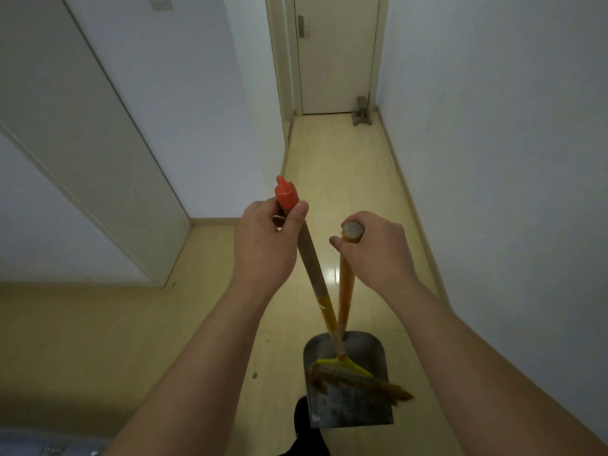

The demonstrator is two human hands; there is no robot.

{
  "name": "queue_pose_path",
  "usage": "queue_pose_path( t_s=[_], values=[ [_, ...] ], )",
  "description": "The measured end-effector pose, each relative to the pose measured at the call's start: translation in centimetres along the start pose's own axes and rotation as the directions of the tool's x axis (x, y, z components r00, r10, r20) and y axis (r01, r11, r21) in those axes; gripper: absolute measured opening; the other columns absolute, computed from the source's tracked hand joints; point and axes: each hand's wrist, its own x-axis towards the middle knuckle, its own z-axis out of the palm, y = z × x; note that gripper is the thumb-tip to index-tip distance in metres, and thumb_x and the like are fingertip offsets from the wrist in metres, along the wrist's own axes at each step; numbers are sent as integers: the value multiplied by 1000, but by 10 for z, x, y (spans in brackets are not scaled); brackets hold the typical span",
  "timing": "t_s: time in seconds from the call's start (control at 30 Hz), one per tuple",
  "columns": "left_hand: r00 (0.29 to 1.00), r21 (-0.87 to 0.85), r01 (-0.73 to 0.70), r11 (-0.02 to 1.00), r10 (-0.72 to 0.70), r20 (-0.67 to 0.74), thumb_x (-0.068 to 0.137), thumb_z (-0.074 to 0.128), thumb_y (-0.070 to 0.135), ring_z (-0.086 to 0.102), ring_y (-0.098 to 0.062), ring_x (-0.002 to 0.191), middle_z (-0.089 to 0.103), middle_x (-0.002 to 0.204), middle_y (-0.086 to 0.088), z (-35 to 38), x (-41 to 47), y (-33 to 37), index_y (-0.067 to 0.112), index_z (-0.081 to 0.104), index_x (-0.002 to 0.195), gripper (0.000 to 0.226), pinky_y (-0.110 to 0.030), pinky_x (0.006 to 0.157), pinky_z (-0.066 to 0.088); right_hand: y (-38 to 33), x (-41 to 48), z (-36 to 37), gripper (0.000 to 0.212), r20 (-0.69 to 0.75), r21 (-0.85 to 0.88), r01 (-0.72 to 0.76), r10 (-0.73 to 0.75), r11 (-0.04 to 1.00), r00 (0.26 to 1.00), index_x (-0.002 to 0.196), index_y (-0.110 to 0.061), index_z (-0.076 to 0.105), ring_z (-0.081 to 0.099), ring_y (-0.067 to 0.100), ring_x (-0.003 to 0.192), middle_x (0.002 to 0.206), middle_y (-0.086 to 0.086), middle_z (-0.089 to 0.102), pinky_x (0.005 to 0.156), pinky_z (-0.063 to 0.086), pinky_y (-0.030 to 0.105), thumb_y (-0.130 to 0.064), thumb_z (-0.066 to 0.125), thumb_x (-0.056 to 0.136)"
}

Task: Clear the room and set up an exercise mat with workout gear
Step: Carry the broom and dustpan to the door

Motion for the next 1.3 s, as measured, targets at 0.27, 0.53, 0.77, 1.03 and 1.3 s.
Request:
queue_pose_path(
  t_s=[0.27,0.53,0.77,1.03,1.3],
  values=[
    [991,-24,-61,998,64,115,93,57,53,65,-9,92,67,99,11,38,155,-3,27,68,108,32,-37,89,56,-1,145,14,34,-62,-23,-95,94,995,994,116,-27,64,58,6,84,95,-14,58,65,38,8,-40,75,87],
    [978,-46,-123,991,129,162,93,62,46,57,4,86,59,94,22,111,288,13,35,56,106,19,-13,76,41,24,283,25,35,-122,19,-132,134,991,983,117,-26,63,59,7,87,99,-12,61,72,45,13,-39,76,87],
    [985,-9,-122,993,122,119,93,61,48,58,3,85,55,89,28,178,395,35,37,54,104,18,-14,77,42,52,409,25,34,-87,31,-86,88,996,992,116,-26,64,59,6,84,99,-12,63,67,41,7,-40,75,88],
    [994,-6,-108,994,108,35,93,61,48,61,1,87,63,93,21,233,500,46,35,58,105,18,-22,84,50,69,544,28,33,-45,38,-31,33,999,998,116,-27,64,58,5,84,98,-14,63,67,38,6,-40,75,87],
    [993,-76,-107,991,111,45,92,62,48,65,-7,92,67,96,15,299,627,39,34,59,106,20,-38,88,59,98,680,44,33,-66,10,-12,13,1000,998,114,-26,65,58,5,84,96,-14,62,68,41,9,-40,76,86]
  ],
)
